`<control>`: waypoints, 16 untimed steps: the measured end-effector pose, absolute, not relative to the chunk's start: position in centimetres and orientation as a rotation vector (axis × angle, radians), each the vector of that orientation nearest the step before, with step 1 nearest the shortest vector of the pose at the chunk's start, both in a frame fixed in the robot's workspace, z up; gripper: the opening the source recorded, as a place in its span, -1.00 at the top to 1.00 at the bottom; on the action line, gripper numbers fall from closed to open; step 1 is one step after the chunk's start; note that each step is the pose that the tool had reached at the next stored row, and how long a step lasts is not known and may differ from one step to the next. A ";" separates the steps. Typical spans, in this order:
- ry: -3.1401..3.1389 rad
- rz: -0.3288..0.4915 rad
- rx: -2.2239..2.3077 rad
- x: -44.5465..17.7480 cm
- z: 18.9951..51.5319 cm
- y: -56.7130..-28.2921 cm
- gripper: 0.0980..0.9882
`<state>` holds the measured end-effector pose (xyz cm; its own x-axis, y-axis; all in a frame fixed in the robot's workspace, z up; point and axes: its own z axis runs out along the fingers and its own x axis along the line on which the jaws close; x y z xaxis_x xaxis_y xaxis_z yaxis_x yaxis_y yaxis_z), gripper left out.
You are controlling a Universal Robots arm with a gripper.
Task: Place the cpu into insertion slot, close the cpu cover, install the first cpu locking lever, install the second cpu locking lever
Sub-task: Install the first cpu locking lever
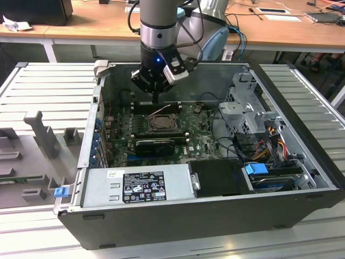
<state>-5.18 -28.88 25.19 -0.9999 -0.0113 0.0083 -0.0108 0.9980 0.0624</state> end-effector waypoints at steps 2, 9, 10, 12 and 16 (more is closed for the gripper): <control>-3.132 -0.100 0.017 -5.2 25.0 -28.9 0.98; -3.132 -0.117 0.020 -4.3 24.2 -28.9 0.98; -3.132 -0.116 0.022 -4.2 24.1 -28.9 0.98; -3.138 -0.116 0.045 -4.0 24.0 -28.9 0.98; -3.158 -0.118 0.066 -3.8 23.4 -28.8 0.98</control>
